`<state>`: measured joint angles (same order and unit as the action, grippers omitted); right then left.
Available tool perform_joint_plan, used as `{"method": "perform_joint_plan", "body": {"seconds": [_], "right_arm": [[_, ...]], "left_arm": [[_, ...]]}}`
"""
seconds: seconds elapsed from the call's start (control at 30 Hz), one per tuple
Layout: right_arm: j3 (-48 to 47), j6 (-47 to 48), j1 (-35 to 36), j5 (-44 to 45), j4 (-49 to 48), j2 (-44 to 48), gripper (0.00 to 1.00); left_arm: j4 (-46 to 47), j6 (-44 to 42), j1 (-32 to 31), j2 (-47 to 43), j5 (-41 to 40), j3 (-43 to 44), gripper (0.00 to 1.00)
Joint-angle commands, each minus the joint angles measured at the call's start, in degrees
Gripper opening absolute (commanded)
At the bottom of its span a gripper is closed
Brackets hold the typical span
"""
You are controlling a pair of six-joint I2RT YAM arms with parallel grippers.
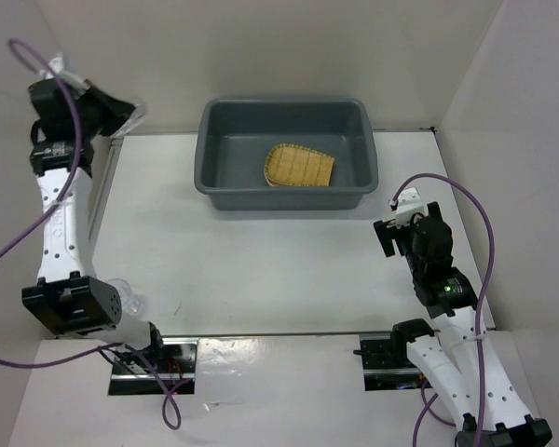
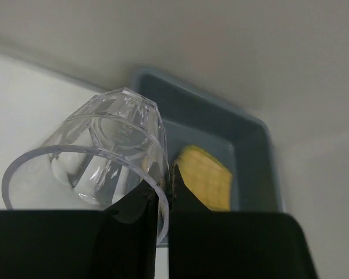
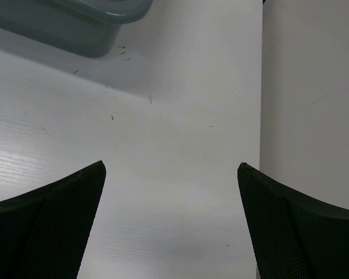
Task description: Place the mixed dishes into the plastic bin
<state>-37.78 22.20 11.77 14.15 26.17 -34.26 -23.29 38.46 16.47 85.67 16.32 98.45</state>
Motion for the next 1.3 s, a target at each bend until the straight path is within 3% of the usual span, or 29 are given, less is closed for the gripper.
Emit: {"method": "perform_joint_plan", "body": {"seconds": [0.0,0.07,0.2,0.37,0.53,1.03,1.17,1.2,1.27], "right_arm": [[0.6,0.1,0.4,0.7,-2.1,0.0,0.98],[0.6,0.1,0.4,0.7,-2.1,0.0,0.98],[0.6,0.1,0.4,0.7,-2.1,0.0,0.98],[0.6,0.1,0.4,1.2,-2.1,0.0,0.98],[0.6,0.1,0.4,1.2,-2.1,0.0,0.98],[0.6,0.1,0.4,1.2,-2.1,0.0,0.98],[0.6,0.1,0.4,1.2,-2.1,0.0,0.98],[0.6,0.1,0.4,1.2,-2.1,0.0,0.98],[0.6,0.1,0.4,1.2,-2.1,0.0,0.98]], "left_arm": [[3.9,-3.8,-9.1,6.3,7.5,4.5,0.00],[-2.5,-12.3,-16.8,10.2,5.6,9.1,0.00],[-13.7,-19.6,-28.1,21.3,-3.3,16.6,0.00],[-23.6,-22.5,-38.4,30.4,-17.6,19.1,0.00],[-27.9,-23.8,-42.2,35.4,-24.6,20.6,0.00],[-30.7,-26.4,-43.5,44.4,-24.2,21.6,0.03],[-33.5,-26.4,-44.0,46.2,-24.9,26.3,0.17],[-34.4,-26.4,-44.0,46.8,-26.5,27.8,0.42],[-35.2,-26.4,-44.0,45.9,-28.6,30.5,0.60]]}}
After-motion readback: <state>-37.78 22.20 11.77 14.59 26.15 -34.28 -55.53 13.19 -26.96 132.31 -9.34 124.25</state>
